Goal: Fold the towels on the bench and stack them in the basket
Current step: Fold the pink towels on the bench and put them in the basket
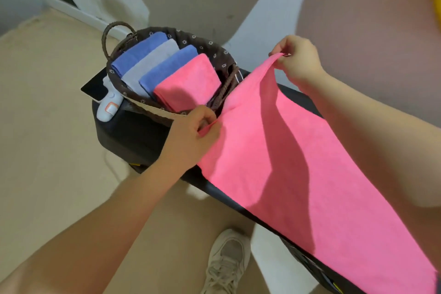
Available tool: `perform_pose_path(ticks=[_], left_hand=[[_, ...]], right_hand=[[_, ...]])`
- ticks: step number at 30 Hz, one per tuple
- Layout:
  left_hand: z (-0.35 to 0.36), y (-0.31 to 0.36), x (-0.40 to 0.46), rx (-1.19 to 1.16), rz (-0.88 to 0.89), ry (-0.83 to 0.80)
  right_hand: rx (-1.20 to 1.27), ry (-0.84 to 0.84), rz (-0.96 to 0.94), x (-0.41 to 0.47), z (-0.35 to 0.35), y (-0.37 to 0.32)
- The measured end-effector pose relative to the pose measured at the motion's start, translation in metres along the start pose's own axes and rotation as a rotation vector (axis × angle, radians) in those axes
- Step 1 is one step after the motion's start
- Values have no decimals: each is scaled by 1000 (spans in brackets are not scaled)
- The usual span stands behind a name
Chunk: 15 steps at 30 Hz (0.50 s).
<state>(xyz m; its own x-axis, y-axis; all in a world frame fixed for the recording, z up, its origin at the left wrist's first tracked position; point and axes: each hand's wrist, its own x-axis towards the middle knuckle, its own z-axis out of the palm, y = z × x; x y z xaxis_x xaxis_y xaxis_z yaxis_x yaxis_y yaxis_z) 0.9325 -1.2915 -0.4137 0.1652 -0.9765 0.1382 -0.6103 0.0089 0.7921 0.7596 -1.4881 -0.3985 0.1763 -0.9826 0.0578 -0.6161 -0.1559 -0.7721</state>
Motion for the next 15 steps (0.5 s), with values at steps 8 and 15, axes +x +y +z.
perform_pose_path(ticks=[8,15], left_hand=[[116,59,-24,-149,76,-415],[199,126,-56,-374,101,-764]], right_hand=[[75,-181,194,-79,-105,98],[150,-73,421,-139,-181,178]])
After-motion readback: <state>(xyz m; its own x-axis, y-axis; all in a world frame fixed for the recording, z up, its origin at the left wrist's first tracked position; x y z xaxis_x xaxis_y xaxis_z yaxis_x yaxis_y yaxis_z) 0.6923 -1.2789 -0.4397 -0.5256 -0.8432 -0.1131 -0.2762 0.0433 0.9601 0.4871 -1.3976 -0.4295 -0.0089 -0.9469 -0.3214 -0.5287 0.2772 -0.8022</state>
